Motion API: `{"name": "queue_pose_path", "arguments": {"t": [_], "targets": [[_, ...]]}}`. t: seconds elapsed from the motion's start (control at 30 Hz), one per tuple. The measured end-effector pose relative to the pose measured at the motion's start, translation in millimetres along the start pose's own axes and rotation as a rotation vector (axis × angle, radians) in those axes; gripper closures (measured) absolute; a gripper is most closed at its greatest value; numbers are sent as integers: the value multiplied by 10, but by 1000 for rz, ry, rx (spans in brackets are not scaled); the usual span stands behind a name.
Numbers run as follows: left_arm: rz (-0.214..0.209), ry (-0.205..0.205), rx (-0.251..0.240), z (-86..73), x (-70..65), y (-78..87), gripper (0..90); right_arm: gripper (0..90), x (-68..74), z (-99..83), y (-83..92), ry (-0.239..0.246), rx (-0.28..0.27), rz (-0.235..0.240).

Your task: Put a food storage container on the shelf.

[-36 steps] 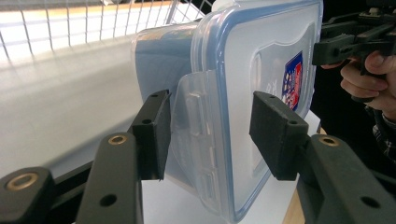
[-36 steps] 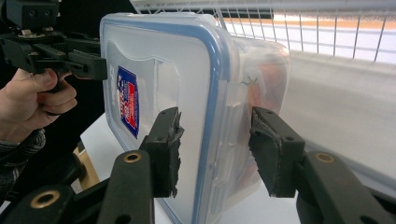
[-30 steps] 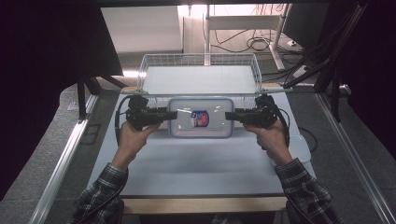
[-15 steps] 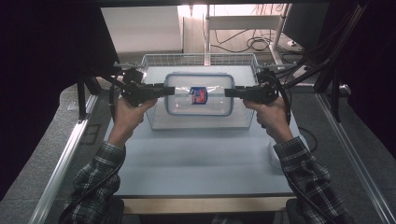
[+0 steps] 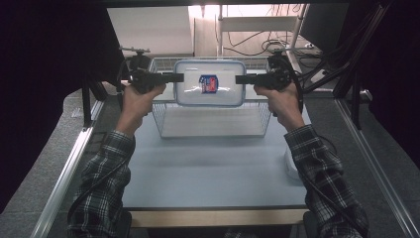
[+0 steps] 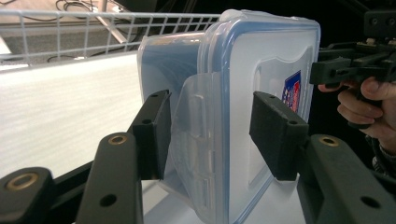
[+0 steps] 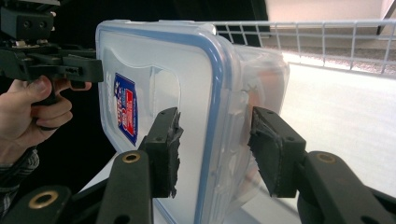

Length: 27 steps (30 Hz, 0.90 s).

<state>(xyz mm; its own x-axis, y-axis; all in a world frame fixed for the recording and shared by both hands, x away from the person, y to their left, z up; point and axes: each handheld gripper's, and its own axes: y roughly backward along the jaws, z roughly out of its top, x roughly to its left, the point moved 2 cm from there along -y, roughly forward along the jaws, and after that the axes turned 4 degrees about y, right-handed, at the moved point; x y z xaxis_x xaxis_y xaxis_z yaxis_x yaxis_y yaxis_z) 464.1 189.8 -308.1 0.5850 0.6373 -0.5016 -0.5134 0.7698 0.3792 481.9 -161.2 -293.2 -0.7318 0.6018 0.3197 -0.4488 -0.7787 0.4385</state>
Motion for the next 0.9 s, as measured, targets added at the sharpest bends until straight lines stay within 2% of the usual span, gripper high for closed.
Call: {"name": "queue_pose_path", "arguments": {"t": [0.1,0.17,0.2,0.27,0.37,0.4,0.43,0.47,0.5,0.53,0.57,0.63,0.67,0.73,0.9], "targets": [[-9,18,4,42,53,-48,495,569,-66,76,-29,-24,-29,-7],[-22,22,-6,49,89,-71,496,607,-107,122,-15,-41,-55,-1],[-27,37,-17,52,110,-85,496,613,-124,141,-15,-42,-57,1],[-23,46,-30,54,140,-103,497,613,-141,149,-43,-38,-57,-14],[3,50,-27,33,180,-136,497,601,-167,123,-113,-33,-17,-42],[19,44,-30,19,182,-148,498,597,-188,108,-133,-41,-16,-36],[73,13,-32,7,182,-143,513,625,-214,91,-151,-58,-22,-36],[157,-39,-22,-4,164,-147,628,687,-233,80,-167,-39,-17,-66],[171,-53,-47,-12,147,-158,699,735,-232,67,-189,0,1,-127],[178,-52,-47,-13,144,-170,701,737,-224,62,-201,13,-12,-127],[202,-78,-53,-17,123,-184,697,729,-213,59,-217,7,-12,-121],[276,-147,-43,-12,29,-209,705,727,-182,63,-240,30,-13,-144],[307,-163,-38,-10,-18,-224,708,727,-167,69,-245,40,-11,-157],[337,-182,-33,-6,-58,-241,712,727,-145,77,-252,52,-6,-171],[363,-184,-30,-11,-88,-248,717,721,-122,67,-243,74,-11,-182]]}}
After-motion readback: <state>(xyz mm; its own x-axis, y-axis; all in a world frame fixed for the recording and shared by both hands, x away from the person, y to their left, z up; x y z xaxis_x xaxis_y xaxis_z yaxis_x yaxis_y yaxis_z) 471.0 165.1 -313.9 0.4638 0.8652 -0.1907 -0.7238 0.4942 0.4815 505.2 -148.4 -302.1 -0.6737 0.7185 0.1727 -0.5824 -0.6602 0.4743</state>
